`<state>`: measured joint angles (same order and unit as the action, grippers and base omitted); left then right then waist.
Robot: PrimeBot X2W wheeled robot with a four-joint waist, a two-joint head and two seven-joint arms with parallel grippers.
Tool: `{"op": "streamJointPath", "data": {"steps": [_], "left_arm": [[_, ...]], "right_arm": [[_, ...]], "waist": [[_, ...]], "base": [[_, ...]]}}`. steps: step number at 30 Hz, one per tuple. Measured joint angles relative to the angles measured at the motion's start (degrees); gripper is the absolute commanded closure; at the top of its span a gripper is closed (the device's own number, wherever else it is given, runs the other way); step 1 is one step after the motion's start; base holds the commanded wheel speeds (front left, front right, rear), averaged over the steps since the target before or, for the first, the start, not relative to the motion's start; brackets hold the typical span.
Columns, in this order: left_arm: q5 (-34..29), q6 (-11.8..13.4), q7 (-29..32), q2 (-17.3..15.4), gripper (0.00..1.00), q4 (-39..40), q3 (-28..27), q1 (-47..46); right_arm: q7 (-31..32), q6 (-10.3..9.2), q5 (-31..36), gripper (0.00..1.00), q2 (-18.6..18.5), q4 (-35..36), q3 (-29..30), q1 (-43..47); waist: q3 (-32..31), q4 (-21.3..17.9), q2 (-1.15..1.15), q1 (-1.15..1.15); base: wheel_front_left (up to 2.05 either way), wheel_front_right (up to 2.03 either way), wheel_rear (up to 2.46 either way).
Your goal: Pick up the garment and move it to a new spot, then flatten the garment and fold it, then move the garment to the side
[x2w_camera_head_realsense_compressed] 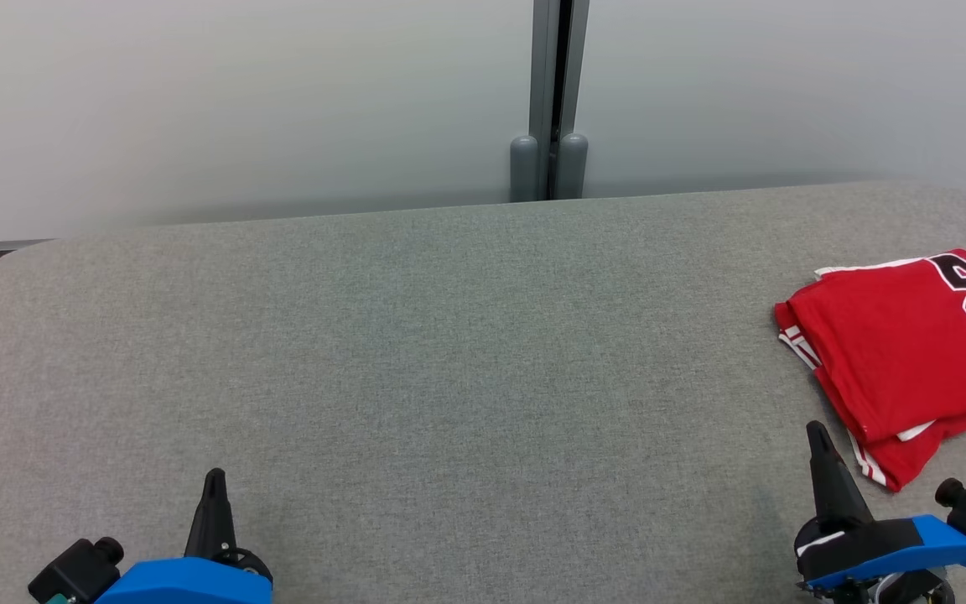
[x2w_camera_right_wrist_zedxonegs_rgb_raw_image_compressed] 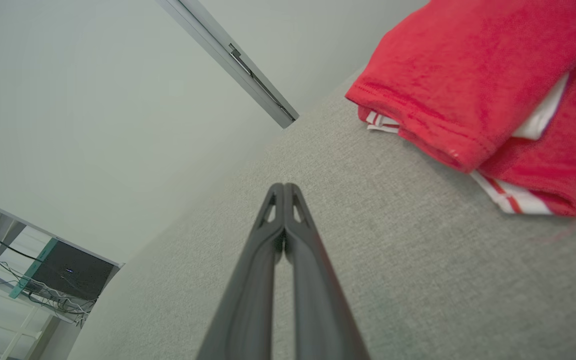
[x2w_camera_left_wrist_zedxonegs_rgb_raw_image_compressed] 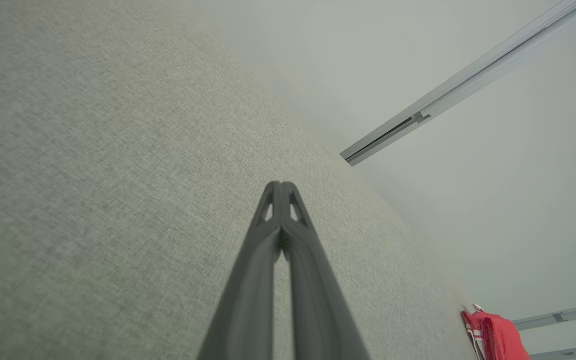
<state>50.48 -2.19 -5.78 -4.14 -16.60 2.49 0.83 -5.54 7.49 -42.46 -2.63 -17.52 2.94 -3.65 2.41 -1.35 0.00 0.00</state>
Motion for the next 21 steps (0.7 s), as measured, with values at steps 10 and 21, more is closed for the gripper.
{"op": "streamJointPath", "data": {"steps": [10, 21], "left_arm": [[6.4, -0.9, 1.9, 0.2, 1.00, 0.4, -1.6, -1.1], [12.8, -1.7, 3.8, 0.4, 1.00, 0.7, -2.8, -2.2]], "right_arm": [[2.0, 0.00, -7.7, 1.00, 0.0, 0.4, 0.6, -0.3], [3.8, 0.00, -15.3, 1.00, 0.0, 1.0, 1.2, -0.7]], "waist": [[-0.2, 0.2, 0.00, 0.00], [-0.5, 0.3, 0.00, 0.00]], "base": [[0.00, 0.00, 0.00], [0.00, 0.00, 0.00]]}}
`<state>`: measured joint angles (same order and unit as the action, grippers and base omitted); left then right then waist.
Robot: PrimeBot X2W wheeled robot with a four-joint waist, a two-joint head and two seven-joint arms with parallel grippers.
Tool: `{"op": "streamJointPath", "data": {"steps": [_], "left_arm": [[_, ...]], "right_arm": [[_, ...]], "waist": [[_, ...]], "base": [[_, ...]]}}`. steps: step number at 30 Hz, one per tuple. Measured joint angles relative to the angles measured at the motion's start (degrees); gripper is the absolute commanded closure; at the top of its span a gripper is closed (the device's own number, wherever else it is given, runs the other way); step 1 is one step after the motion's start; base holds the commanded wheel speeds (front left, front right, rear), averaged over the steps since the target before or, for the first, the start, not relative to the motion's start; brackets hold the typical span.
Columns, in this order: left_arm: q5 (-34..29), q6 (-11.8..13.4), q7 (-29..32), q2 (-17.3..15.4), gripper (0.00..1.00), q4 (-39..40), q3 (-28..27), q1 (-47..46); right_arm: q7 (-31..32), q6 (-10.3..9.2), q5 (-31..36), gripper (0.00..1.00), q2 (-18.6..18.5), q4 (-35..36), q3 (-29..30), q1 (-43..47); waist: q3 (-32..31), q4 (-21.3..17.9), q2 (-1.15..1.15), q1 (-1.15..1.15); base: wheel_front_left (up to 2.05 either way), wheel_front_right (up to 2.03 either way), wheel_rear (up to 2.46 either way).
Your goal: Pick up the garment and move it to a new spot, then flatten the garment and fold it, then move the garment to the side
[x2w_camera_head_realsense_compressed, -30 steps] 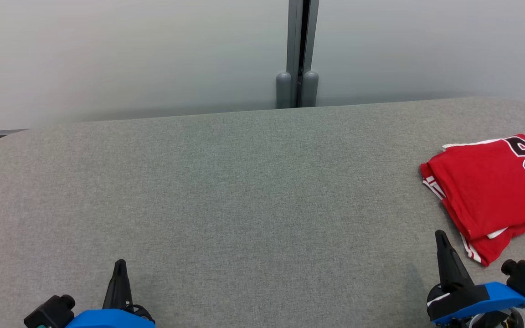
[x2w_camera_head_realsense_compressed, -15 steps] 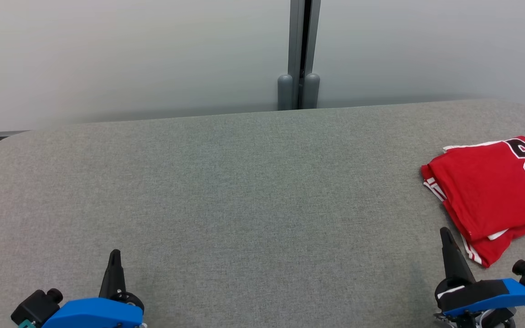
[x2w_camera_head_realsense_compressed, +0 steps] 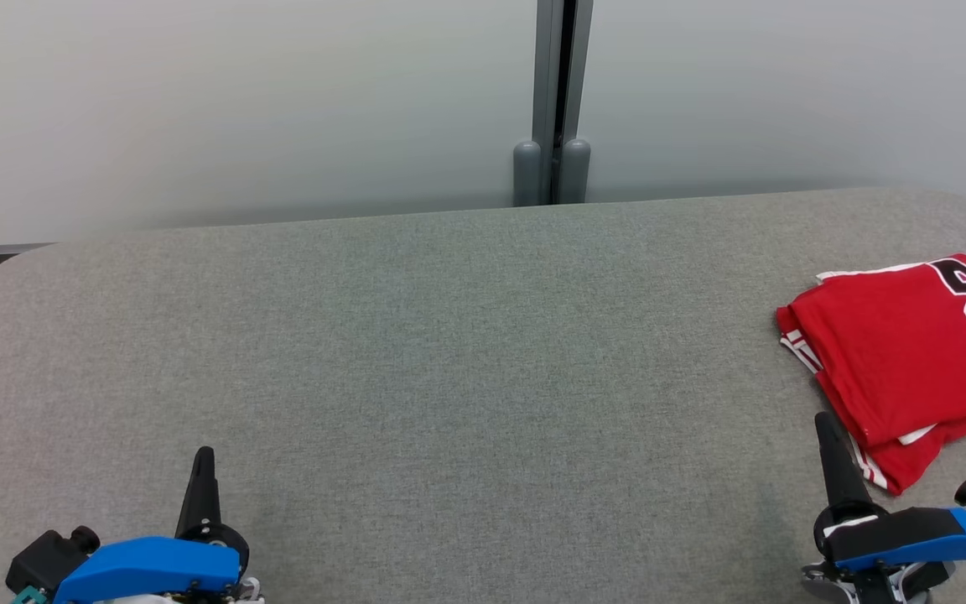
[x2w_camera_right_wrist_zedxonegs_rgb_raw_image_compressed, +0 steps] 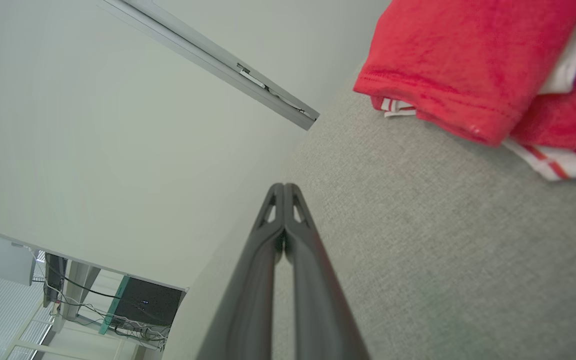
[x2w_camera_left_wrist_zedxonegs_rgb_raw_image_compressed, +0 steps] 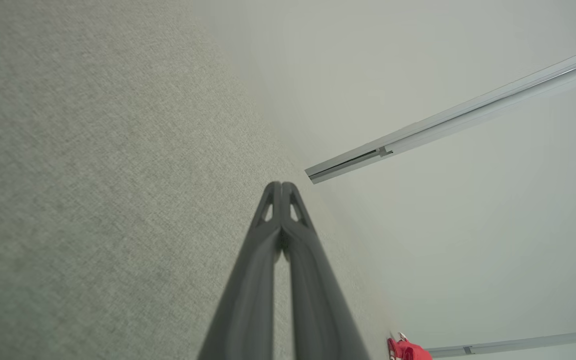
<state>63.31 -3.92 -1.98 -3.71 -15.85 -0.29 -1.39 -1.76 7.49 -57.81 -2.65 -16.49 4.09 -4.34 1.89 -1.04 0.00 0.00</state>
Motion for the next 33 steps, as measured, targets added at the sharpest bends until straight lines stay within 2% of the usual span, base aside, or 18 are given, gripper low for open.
{"op": "streamJointPath", "data": {"steps": [33], "left_arm": [[15.9, -1.8, 4.8, 0.4, 1.00, 0.9, -3.4, -2.3]], "right_arm": [[4.5, 0.00, -18.9, 1.00, 0.0, 1.2, 1.3, -0.8]], "waist": [[-0.8, 0.5, 0.00, 0.00]], "base": [[0.00, 0.00, 0.00]]}}
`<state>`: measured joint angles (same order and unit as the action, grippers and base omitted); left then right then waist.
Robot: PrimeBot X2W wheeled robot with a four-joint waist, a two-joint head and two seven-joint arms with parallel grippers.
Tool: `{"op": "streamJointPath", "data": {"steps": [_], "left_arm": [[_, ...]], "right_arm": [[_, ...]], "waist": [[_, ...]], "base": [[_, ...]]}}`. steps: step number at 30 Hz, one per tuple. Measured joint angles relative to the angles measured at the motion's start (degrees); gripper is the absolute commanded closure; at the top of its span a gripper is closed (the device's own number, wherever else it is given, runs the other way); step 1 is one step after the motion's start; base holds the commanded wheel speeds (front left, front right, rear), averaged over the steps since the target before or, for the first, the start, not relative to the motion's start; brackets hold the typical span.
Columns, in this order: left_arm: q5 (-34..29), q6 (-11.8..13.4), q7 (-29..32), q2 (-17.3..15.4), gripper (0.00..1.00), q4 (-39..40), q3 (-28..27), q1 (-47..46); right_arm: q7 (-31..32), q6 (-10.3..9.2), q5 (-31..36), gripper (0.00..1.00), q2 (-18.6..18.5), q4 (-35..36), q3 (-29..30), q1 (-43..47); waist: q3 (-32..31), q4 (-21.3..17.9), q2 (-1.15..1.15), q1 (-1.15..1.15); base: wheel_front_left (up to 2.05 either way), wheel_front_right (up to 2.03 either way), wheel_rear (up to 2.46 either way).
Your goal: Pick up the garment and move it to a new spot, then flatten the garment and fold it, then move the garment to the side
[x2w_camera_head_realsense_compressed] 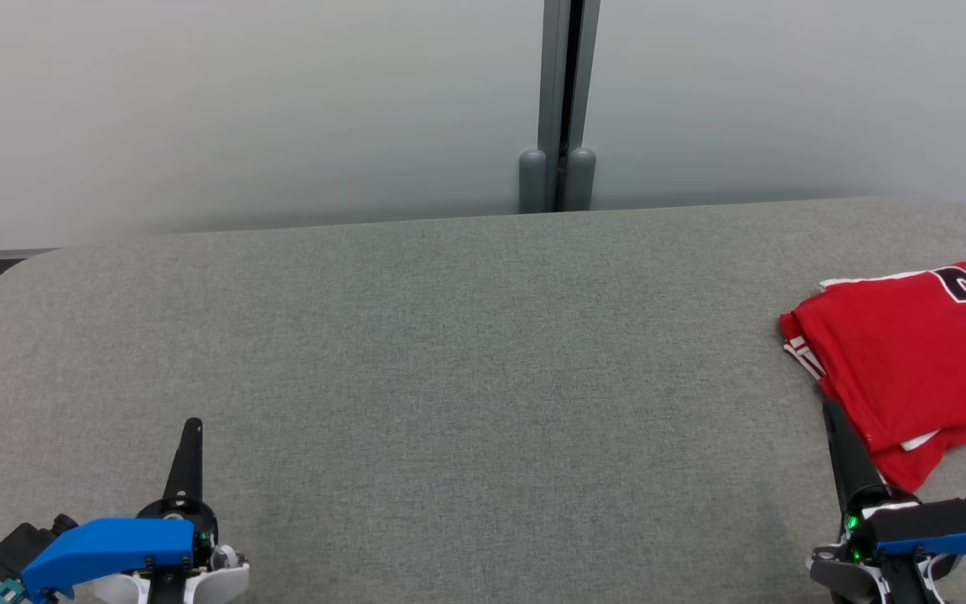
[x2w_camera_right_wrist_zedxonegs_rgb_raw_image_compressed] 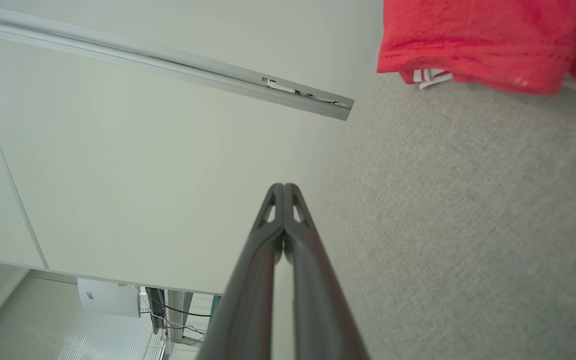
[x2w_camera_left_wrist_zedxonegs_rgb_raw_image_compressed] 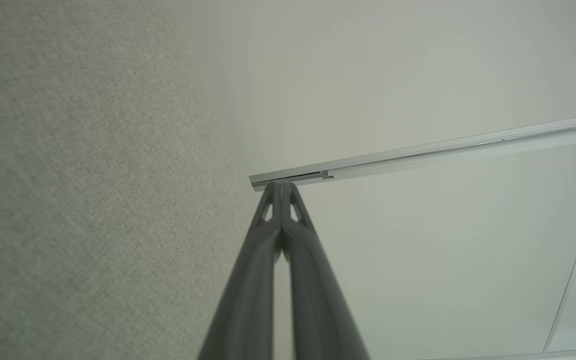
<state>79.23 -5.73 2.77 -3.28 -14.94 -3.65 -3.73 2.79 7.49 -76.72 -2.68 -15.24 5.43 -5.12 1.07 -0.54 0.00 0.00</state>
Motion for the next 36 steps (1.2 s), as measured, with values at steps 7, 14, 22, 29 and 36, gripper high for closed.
{"op": "streamJointPath", "data": {"steps": [7, 14, 22, 29, 36], "left_arm": [[2.8, -0.4, 0.7, 0.1, 1.00, 0.2, -0.8, -0.5], [5.4, -0.7, 1.6, 0.1, 1.00, 0.3, -1.3, -1.0], [8.3, -0.9, 2.4, 0.2, 1.00, 0.5, -1.8, -1.4], [10.7, -1.4, 3.2, 0.3, 1.00, 0.6, -2.5, -1.8], [13.0, -1.5, 3.8, 0.3, 1.00, 0.7, -2.9, -2.1]], "right_arm": [[0.8, -0.01, -3.3, 1.00, 0.0, 0.2, 0.2, -0.2], [1.6, -0.01, -6.5, 1.00, 0.0, 0.5, 0.5, -0.4], [2.3, -0.01, -9.9, 1.00, 0.0, 0.8, 0.7, -0.5], [3.1, -0.01, -12.7, 1.00, 0.0, 1.0, 0.8, -0.6], [3.7, -0.01, -15.5, 1.00, 0.0, 1.1, 1.1, -0.7]], "waist": [[-0.2, 0.1, 0.00, 0.00], [-0.3, 0.2, 0.00, 0.00], [-0.5, 0.3, 0.00, 0.00], [-0.7, 0.4, 0.00, 0.00], [-0.9, 0.5, 0.00, 0.00]], "base": [[0.00, 0.00, 0.00], [0.00, 0.00, 0.00], [0.00, 0.00, 0.00], [0.00, 0.00, 0.00], [0.00, 0.00, 0.00]]}}
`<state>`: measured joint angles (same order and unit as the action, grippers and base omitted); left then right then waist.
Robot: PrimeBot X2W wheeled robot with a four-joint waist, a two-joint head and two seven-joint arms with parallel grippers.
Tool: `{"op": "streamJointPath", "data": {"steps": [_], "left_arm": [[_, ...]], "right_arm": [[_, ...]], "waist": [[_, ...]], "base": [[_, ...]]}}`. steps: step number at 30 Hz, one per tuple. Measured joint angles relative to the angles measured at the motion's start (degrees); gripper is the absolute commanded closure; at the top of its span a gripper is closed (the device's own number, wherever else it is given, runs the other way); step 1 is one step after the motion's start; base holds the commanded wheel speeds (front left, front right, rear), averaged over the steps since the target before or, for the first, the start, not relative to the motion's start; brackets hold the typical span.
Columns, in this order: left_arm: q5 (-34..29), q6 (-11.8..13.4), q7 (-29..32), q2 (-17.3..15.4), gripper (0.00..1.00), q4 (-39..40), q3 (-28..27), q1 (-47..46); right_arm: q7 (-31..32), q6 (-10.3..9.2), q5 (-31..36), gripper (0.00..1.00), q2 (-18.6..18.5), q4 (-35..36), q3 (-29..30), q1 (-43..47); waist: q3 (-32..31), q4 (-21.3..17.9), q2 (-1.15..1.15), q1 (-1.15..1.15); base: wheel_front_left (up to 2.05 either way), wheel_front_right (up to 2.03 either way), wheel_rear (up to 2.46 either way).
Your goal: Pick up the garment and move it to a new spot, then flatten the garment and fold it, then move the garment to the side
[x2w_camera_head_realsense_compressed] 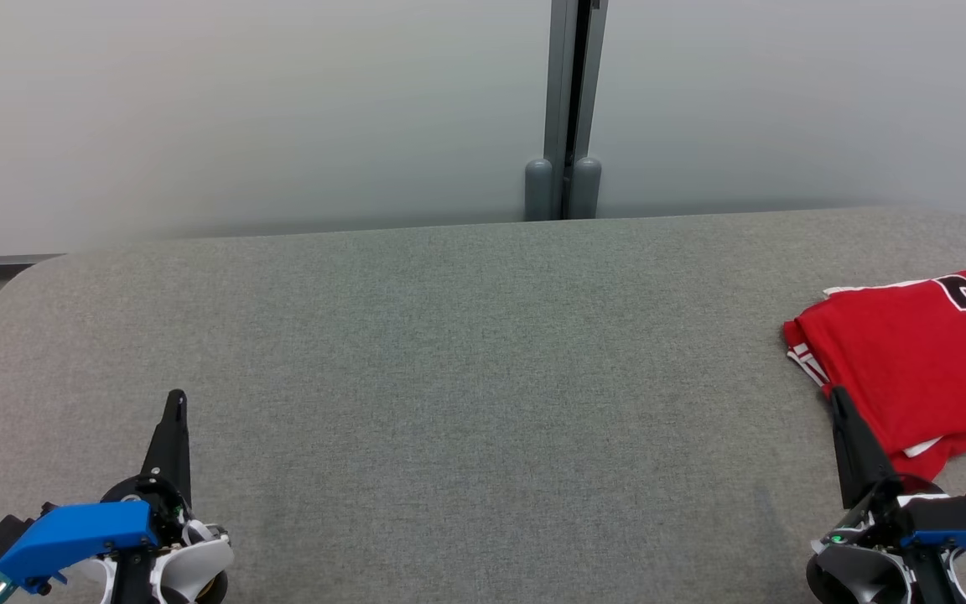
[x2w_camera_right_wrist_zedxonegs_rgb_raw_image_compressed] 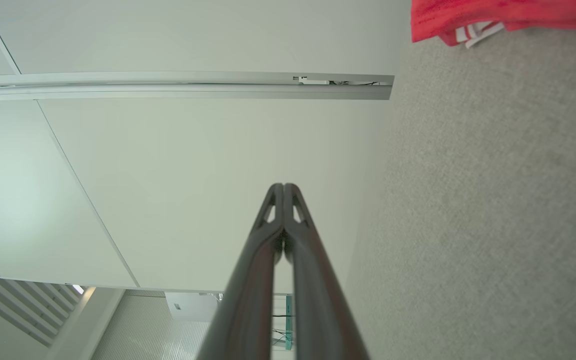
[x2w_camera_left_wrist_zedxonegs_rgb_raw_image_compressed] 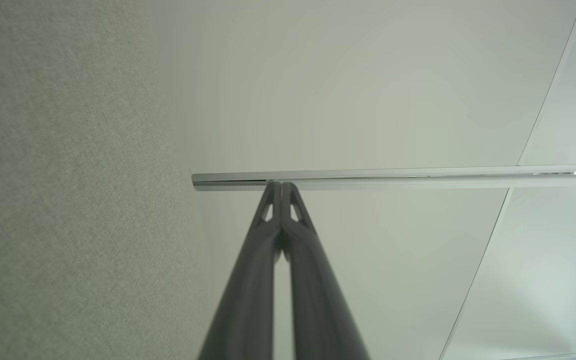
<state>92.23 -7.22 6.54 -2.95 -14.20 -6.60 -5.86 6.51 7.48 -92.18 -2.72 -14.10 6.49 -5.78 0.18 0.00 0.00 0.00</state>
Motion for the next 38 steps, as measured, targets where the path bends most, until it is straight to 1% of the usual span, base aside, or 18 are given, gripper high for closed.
{"op": "streamJointPath", "data": {"steps": [38], "left_arm": [[0.1, -0.2, 0.0, 0.0, 1.00, 0.0, 0.0, -0.1]], "right_arm": [[0.0, 0.00, -0.2, 1.00, 0.0, 0.0, 0.0, 0.0]], "waist": [[0.0, 0.0, 0.00, -0.01]], "base": [[0.00, 0.00, 0.00]]}}
